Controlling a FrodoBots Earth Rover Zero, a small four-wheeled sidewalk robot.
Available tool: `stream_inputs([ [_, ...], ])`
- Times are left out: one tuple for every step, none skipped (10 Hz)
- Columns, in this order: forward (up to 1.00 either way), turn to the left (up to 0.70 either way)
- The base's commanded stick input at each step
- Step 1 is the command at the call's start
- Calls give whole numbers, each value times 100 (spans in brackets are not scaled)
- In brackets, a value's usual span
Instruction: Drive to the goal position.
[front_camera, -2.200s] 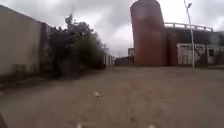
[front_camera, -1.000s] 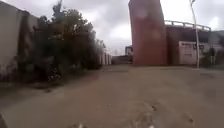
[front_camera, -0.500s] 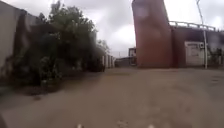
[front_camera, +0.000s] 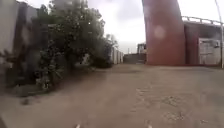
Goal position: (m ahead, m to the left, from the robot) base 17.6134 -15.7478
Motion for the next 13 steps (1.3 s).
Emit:
stream_inputs([
  [100,-7],
  [100,7],
  [100,7],
  [100,7],
  [100,7],
  [100,7],
  [100,7],
  [100,7],
  [100,7],
  [100,7],
  [100,7],
  [100,7],
  [100,7],
])
